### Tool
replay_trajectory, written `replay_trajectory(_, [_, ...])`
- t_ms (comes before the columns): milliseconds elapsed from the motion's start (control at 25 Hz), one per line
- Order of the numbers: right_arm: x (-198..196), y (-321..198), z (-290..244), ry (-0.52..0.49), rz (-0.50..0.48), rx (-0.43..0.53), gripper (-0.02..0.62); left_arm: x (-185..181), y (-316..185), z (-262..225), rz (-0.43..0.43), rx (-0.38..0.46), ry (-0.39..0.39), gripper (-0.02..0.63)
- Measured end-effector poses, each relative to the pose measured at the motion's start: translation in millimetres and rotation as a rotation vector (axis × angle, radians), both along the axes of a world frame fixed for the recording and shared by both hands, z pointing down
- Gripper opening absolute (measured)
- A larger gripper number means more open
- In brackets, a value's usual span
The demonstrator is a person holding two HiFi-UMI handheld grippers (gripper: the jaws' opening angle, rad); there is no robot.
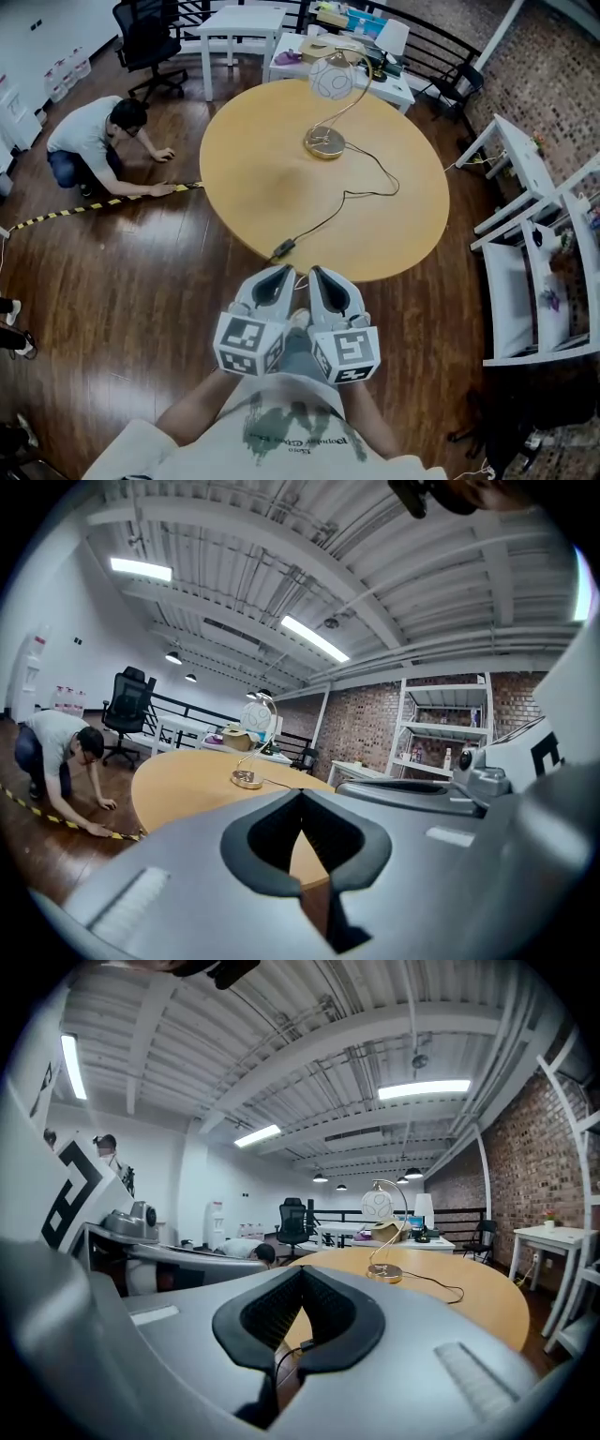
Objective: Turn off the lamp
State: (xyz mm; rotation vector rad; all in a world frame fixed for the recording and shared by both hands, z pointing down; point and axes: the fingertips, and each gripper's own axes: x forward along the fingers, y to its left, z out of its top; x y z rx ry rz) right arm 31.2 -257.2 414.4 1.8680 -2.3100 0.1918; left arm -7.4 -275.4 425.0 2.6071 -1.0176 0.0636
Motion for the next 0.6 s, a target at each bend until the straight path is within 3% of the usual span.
replay_trajectory(600, [6.5, 20.6, -9.0, 0.0, 0.03, 0.014, 0.0, 8.7, 13.4, -14.8, 0.025, 0.029, 0.012, 0.0])
